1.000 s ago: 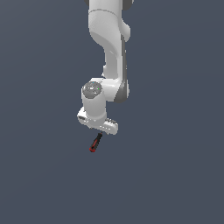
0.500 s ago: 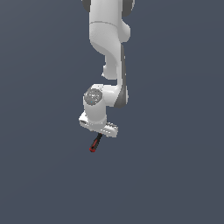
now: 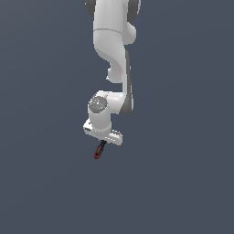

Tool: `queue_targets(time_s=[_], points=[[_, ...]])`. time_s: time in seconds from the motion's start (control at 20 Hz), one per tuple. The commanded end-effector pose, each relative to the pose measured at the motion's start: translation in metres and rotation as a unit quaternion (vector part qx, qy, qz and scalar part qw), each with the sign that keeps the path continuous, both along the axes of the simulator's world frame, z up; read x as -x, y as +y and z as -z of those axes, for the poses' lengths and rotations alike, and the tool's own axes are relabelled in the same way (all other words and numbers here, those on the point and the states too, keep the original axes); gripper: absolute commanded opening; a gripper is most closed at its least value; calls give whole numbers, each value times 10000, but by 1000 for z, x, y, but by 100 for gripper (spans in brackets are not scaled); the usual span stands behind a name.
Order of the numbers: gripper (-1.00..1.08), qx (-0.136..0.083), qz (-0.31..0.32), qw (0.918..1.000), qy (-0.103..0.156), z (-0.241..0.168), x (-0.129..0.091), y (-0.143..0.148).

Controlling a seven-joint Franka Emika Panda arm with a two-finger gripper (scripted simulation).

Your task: Pick up the object and move it to a goal position.

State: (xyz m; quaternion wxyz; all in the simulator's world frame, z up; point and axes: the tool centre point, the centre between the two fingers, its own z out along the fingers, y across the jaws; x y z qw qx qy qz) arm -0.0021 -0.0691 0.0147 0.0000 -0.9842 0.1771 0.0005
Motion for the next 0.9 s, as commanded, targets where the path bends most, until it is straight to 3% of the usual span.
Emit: queue_targets(time_s=[0.0, 0.5, 0.85], points=[[-100, 1, 1, 10000, -4, 0, 0, 0], [-100, 0, 1, 10000, -2, -5, 0, 1], [-100, 0, 1, 10000, -2, -36, -2, 6]])
